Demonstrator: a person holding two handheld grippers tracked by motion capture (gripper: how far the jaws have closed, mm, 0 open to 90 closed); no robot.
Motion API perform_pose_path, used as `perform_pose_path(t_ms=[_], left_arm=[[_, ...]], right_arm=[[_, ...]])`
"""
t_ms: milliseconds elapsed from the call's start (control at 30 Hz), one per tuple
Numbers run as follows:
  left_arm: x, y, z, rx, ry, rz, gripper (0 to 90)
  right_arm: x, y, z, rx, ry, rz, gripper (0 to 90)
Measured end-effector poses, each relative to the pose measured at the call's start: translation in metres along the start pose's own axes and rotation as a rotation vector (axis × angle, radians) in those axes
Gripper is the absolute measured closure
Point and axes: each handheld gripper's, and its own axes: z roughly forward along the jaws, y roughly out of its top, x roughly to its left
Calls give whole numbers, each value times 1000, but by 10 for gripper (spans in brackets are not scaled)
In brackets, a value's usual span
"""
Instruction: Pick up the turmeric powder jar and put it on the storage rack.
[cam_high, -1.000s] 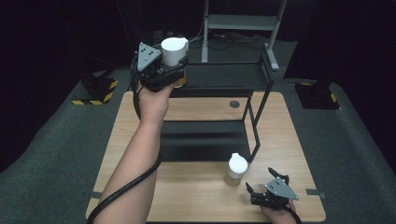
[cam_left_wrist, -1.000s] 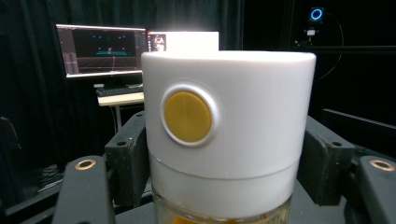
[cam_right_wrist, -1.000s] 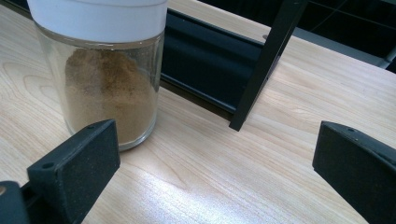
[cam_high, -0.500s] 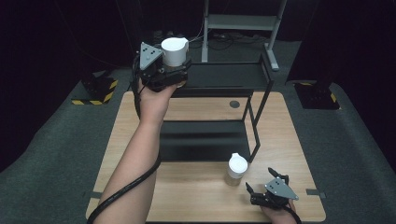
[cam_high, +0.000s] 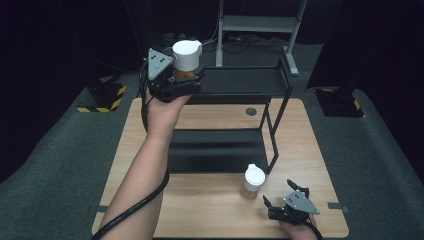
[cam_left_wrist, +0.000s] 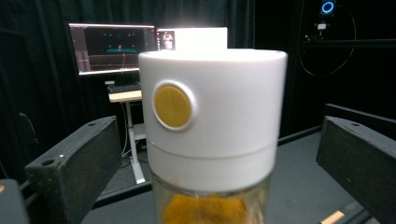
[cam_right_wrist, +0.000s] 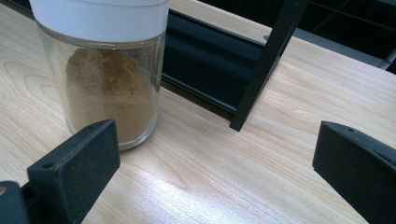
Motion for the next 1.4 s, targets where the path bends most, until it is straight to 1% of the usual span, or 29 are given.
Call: perform_pose_path(t_ms=[233, 467, 567, 700, 767, 800, 900, 1067, 1133, 1400], left_arm=[[-8, -1, -16, 10, 22, 19, 4], [-12, -5, -33, 2, 14, 25, 4], [-15, -5, -40, 12, 21, 31, 4], [-18, -8, -48, 22, 18, 32, 4], [-19, -10, -52, 22, 15, 33, 4], [-20, -10, -53, 27, 19, 41, 4], [-21, -13, -58, 36, 23, 43, 4], [-23, -20, -67, 40, 26, 50, 4], [-24, -24, -71, 43, 21, 60, 4], [-29, -37, -85, 62, 6, 75, 4]], right_arm=[[0, 0, 0, 2, 1, -2, 0], [0, 1, 0, 4, 3, -7, 0], [0, 1, 0, 6, 3, -8, 0], [0, 1, 0, 7, 4, -9, 0], [0, 1, 0, 7, 4, -9, 0], [0, 1, 0, 7, 4, -9, 0], [0, 1, 0, 6, 4, -10, 0], [0, 1, 0, 6, 4, -9, 0], [0, 1, 0, 6, 3, -13, 0], [1, 2, 1, 9, 3, -16, 0]])
